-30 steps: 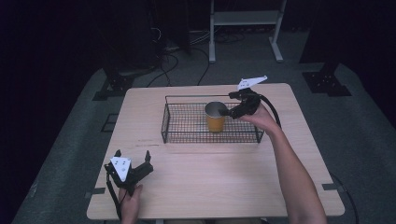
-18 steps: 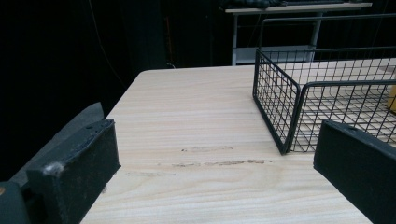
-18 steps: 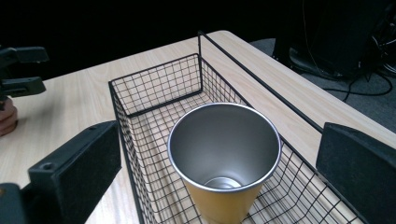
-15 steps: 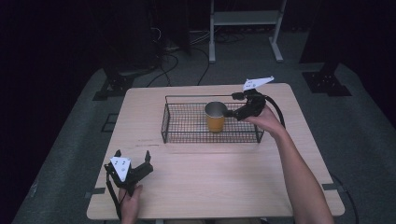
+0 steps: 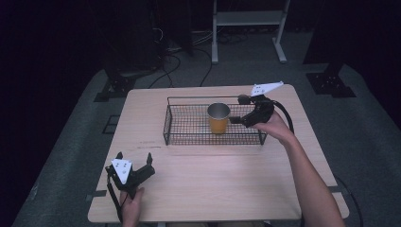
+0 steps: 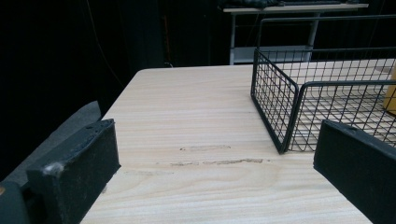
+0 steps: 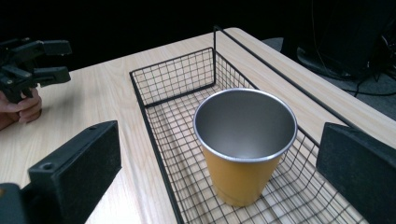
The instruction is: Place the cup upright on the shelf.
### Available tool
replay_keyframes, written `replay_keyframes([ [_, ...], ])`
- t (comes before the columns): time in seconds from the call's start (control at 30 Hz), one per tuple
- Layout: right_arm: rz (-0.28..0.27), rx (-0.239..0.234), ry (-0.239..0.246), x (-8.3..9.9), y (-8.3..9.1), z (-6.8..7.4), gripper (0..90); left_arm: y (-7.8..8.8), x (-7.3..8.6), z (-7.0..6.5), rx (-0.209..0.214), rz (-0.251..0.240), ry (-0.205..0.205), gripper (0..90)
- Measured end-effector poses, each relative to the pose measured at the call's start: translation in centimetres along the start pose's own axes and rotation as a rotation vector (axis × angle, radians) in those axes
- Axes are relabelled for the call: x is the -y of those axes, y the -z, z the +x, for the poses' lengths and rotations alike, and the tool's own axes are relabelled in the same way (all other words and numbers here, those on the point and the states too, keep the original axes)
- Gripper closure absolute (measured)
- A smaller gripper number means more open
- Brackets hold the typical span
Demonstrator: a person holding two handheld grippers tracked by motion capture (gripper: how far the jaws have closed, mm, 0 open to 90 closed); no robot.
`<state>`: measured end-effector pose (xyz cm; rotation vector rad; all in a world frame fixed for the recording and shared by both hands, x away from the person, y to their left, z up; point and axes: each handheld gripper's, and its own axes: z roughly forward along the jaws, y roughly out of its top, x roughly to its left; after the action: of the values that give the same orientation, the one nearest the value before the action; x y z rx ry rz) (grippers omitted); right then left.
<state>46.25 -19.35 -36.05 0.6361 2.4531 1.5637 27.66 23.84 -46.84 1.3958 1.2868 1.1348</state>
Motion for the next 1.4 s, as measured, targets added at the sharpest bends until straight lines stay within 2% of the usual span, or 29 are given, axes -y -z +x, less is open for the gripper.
replay_keyframes([
  [0.03, -0.015, 0.001, -0.003, 0.4, 0.3, 0.1, 0.0, 0.0, 0.0, 0.0, -0.002, 0.0, 0.003, 0.0],
  [0.17, -0.014, -0.013, -0.016, 1.3, 0.7, 0.2, 0.0, 0.0, 0.0, 0.0, -0.001, 0.0, -0.003, 0.0],
  [0.23, -0.023, -0.005, -0.011, 1.6, 0.9, 0.4, 0.0, 0.0, 0.0, -0.1, -0.001, -0.001, -0.003, 0.0],
  [0.33, -0.005, -0.017, -0.017, 2.2, 1.2, 0.5, 0.0, 0.0, 0.0, -0.1, -0.003, -0.001, -0.002, 0.0],
  [0.37, -0.017, -0.011, -0.02, 2.5, 1.5, 0.5, 0.0, 0.0, 0.0, -0.1, -0.009, 0.0, 0.001, 0.0],
  [0.6, -0.033, -0.015, -0.035, 3.3, 2.3, 0.7, 0.0, 0.0, 0.0, 0.0, -0.004, 0.001, 0.002, 0.0],
  [1.07, -0.038, -0.027, -0.031, 5.3, 3.5, 1.8, 0.4, 0.0, 0.0, -0.1, -0.005, 0.002, -0.002, 0.0],
  [1.1, -0.04, -0.039, -0.038, 5.4, 3.6, 1.9, 0.4, 0.0, 0.0, -0.1, -0.005, 0.002, -0.002, 0.0],
  [1.17, -0.041, -0.025, -0.028, 5.7, 3.9, 2.2, 0.4, 0.0, 0.0, -0.1, -0.009, 0.004, -0.002, 0.0],
  [1.4, -0.039, -0.04, -0.021, 6.6, 4.4, 3.1, 0.4, 0.0, 0.0, -0.1, -0.009, 0.005, 0.003, 0.0],
])
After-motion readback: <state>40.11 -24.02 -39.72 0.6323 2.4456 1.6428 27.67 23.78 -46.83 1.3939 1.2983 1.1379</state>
